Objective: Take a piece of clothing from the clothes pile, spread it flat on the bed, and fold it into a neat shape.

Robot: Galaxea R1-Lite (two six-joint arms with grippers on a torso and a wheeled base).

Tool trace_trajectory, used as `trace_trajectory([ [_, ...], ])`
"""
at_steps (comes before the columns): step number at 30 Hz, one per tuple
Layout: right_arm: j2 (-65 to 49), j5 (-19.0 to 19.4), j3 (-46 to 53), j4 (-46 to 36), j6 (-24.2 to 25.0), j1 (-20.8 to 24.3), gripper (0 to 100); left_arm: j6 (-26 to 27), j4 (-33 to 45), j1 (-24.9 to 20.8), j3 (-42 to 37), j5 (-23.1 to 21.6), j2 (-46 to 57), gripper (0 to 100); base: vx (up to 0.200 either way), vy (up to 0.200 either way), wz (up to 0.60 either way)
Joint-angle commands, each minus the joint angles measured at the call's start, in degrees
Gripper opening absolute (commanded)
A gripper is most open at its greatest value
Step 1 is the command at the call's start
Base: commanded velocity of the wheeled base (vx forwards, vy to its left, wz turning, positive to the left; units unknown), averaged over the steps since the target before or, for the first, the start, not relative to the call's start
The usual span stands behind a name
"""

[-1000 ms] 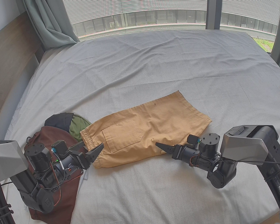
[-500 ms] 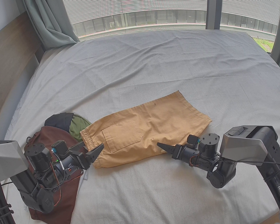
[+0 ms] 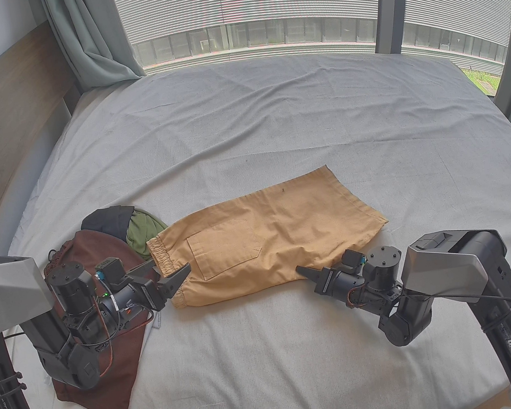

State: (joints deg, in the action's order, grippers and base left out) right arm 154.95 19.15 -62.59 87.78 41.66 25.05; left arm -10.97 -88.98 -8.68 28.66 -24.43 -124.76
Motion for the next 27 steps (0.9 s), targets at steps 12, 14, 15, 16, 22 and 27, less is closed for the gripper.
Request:
trace_trajectory([
  [12,-4.4,-1.3,12.0,0.5,-2.5,1.0,0,-0.3,-0.1,0.4,0.1,0.0,0.0,100,0.000,0.000,0.00],
  [14,-4.9,-1.6,13.0,0.5,-2.9,1.2,0,-0.3,-0.1,0.4,0.1,0.0,0.0,100,0.000,0.000,0.00],
  [15,-5.4,-1.6,13.8,0.5,-3.2,1.3,0,-0.3,-0.1,0.4,0.1,0.0,0.0,100,0.000,0.000,0.00],
  [16,-5.7,-1.7,14.4,0.5,-3.4,1.4,0,-0.3,-0.1,0.4,0.1,0.0,0.0,100,0.000,0.000,0.00],
  [22,-8.6,-1.7,19.4,0.5,-4.3,1.7,0,-0.3,-0.1,0.4,0.1,0.0,0.0,100,0.000,0.000,0.00],
  [27,-11.5,-1.7,25.2,0.5,-4.7,1.8,0,-0.3,-0.1,0.4,0.0,-0.1,0.0,100,0.000,0.000,0.00],
])
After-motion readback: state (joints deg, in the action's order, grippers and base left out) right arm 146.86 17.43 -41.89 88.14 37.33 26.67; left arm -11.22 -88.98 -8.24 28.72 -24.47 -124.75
